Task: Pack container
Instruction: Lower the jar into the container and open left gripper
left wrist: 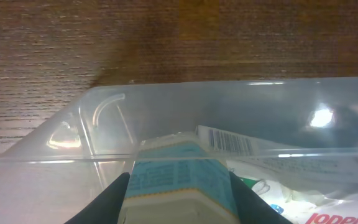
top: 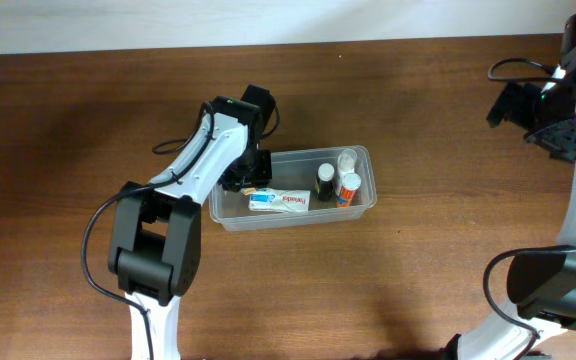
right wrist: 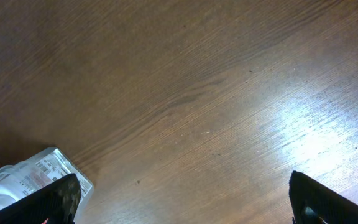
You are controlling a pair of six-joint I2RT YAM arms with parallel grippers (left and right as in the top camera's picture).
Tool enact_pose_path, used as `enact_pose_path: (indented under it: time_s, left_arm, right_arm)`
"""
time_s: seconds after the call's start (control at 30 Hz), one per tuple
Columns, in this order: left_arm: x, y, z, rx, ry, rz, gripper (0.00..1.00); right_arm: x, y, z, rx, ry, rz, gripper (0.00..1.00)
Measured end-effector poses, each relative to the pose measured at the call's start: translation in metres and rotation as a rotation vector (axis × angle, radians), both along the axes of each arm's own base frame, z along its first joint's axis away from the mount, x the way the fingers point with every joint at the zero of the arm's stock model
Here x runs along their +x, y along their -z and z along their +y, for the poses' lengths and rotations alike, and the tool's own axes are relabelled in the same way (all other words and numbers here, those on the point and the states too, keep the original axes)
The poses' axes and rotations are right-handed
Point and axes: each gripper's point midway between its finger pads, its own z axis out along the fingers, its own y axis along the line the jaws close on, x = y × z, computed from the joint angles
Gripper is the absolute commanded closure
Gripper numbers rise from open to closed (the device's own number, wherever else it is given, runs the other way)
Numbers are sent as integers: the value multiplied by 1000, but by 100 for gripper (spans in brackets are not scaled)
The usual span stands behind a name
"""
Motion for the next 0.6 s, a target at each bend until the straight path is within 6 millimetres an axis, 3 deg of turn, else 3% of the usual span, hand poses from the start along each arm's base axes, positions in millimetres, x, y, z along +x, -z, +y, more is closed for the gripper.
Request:
enact_pose_path:
  time_s: [0.6]
  left_arm:
    - [8,0,4,25,-59,-37,68]
  right_arm:
    - [0,0,0,0,-1,0,2]
